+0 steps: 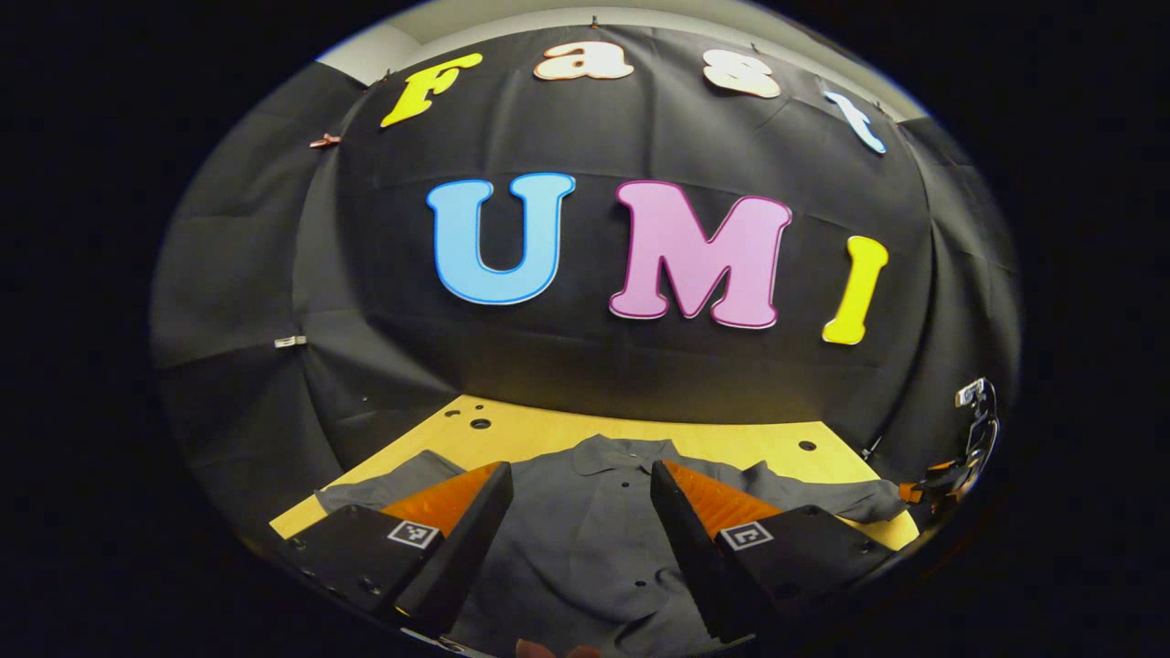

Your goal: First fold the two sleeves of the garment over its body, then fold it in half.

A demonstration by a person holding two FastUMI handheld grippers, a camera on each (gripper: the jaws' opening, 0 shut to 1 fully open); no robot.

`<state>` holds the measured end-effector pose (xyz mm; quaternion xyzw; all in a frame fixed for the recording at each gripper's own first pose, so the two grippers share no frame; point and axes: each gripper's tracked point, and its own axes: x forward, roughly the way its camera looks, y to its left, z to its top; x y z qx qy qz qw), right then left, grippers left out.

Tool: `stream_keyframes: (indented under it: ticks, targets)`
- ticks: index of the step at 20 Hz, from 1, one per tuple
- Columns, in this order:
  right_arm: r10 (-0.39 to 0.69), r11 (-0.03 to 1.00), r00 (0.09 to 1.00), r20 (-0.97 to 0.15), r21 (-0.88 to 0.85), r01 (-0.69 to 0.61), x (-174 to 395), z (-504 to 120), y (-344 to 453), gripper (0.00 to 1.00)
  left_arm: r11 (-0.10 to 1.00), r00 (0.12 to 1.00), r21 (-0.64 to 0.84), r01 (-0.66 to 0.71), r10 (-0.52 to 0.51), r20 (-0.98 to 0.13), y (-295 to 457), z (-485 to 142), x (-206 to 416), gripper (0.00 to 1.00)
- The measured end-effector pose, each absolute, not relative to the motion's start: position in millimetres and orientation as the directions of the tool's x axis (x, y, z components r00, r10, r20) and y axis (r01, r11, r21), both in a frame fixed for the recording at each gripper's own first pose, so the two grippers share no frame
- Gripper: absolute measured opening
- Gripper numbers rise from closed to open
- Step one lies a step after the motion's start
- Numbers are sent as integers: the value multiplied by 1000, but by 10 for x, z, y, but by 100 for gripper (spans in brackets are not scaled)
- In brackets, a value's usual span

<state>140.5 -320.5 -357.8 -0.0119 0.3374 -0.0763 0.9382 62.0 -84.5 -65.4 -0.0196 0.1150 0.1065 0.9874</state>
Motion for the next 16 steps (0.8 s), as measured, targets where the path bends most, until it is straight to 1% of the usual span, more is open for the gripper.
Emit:
stream_keyframes:
  ticks: [3,6,7,8,9,10,11,14,15,16]
  targets:
    - [-106,993,723,-683,-38,109,1497,-3982,-3237,98,966,931,43,-255,257,-258,-796,-731,606,96]
    - [-66,996,695,-716,-1,93,1553,-4293,-3249,99,962,922,66,-266,274,-275,-820,-768,596,96]
    - [-34,997,679,-733,23,75,1511,-4386,-3201,98,960,919,74,-269,279,-278,-829,-771,600,96]
    - [-28,994,707,-707,52,92,1630,-4386,-3213,98,959,917,80,-273,284,-281,-835,-779,600,96]
    - [9,990,684,-729,103,97,1607,-4397,-3156,94,957,915,84,-277,289,-283,-835,-783,587,96]
    - [-5,987,691,-722,108,119,1619,-4359,-3162,92,955,912,86,-285,298,-281,-824,-792,580,96]
    - [3,988,679,-734,106,110,1595,-4437,-3183,72,953,910,87,-291,304,-281,-818,-790,584,95]
    - [-29,999,683,-730,7,50,1630,-4409,-3179,13,945,902,93,-312,326,-283,-789,-798,579,95]
    - [-43,999,680,-732,-28,33,1613,-4391,-3175,7,944,901,94,-316,330,-282,-775,-788,550,95]
    - [-21,1000,683,-731,-15,16,1619,-4355,-3116,7,943,899,97,-320,334,-283,-760,-808,522,95]
